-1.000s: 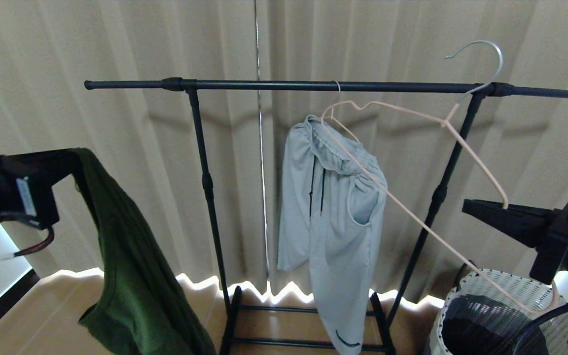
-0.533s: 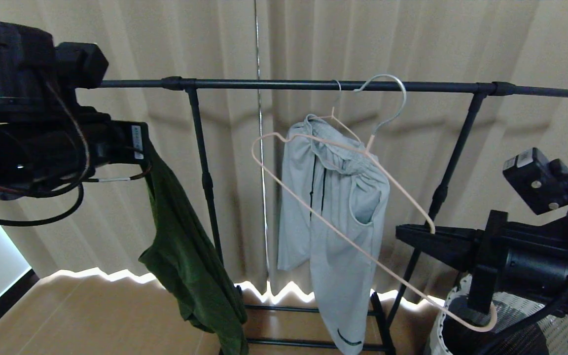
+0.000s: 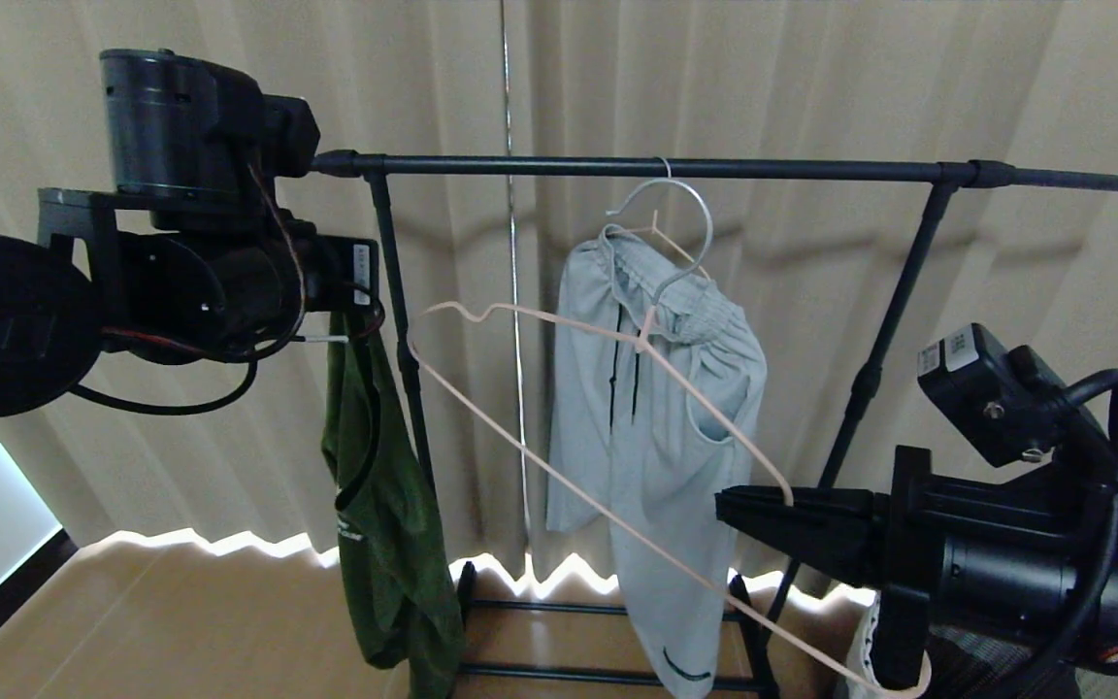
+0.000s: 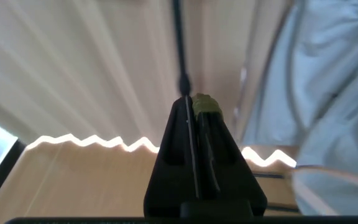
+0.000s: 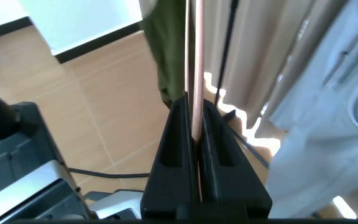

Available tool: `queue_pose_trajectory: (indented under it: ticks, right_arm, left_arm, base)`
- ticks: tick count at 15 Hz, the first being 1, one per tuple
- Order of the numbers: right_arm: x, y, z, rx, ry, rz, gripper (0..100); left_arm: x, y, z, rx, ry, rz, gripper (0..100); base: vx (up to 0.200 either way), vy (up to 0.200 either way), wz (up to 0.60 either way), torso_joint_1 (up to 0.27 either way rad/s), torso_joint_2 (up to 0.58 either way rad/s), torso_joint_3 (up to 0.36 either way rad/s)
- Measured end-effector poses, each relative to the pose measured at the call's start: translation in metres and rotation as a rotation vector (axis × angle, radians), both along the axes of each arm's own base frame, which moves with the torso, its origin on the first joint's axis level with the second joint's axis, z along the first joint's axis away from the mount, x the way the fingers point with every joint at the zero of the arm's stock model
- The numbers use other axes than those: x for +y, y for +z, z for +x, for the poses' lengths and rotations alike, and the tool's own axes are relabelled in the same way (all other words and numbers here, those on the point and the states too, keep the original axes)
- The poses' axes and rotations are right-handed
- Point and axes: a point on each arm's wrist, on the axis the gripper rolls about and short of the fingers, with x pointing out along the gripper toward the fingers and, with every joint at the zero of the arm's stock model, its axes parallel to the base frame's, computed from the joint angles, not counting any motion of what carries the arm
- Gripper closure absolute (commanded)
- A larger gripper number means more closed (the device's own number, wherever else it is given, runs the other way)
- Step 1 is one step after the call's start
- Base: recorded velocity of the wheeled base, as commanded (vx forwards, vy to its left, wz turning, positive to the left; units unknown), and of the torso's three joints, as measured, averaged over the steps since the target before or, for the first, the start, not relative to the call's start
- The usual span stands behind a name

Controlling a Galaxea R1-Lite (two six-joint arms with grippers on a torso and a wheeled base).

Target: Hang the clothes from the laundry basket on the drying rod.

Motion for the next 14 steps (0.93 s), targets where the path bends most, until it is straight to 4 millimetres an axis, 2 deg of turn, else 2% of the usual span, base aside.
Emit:
queue_pose_trajectory:
  ticks: [7, 11, 14]
  right_arm:
    - [0.010, 0.002, 0.001, 0.002, 0.026, 0.002, 100]
    - [0.019, 0.009, 0.011, -0.041, 0.017, 0.041, 100]
    - [0.023, 0.005, 0.016, -0.043, 0.011, 0.039, 100]
  left_arm:
    - [-0.011, -0.003, -0.005, 0.006, -0.030, -0.001, 100]
    - [-0.015, -0.003, -0.010, 0.010, -0.043, 0.004, 100]
    - [-0.014, -0.009, -0.012, 0.028, -0.043, 0.011, 100]
  base:
    - [0.000, 0.000, 0.00, 0.000, 0.00, 0.000]
    - [0.000, 0.000, 0.00, 0.000, 0.00, 0.000]
    - [0.000, 0.000, 0.00, 0.000, 0.00, 0.000]
